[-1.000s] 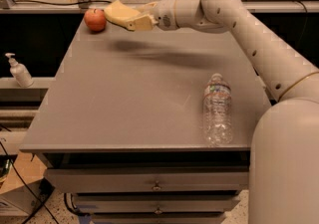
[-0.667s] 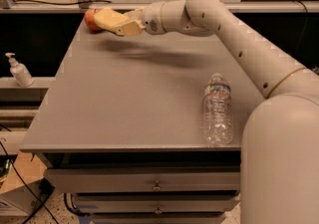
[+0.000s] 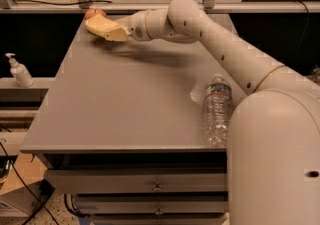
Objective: Move sponge near apple
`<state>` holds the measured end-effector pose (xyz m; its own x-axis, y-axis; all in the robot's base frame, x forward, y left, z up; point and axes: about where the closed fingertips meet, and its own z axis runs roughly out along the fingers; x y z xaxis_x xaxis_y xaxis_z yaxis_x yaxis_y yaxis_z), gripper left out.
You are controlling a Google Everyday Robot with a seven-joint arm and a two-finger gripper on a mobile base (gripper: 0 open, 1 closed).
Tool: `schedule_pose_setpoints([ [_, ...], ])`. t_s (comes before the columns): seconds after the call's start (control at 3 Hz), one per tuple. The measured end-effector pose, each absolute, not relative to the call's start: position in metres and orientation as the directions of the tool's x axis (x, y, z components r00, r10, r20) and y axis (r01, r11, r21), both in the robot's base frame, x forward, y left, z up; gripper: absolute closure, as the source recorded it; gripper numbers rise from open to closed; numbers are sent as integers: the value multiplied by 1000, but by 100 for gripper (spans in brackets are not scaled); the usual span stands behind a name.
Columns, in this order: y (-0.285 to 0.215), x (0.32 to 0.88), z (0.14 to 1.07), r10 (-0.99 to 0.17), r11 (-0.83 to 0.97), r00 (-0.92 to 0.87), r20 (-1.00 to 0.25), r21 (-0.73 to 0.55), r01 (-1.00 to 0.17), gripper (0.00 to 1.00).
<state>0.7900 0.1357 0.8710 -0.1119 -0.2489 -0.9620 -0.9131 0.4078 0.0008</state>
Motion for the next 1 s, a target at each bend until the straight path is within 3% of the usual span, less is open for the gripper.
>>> schedule_pose_setpoints([
  [0.33, 132, 799, 863, -244, 453, -138, -960, 13, -892, 14],
  [0.67, 119, 807, 861, -225, 502, -165, -960, 30, -864, 0],
  [1.0, 118, 808, 861, -222, 508, -167, -961, 32, -861, 0],
])
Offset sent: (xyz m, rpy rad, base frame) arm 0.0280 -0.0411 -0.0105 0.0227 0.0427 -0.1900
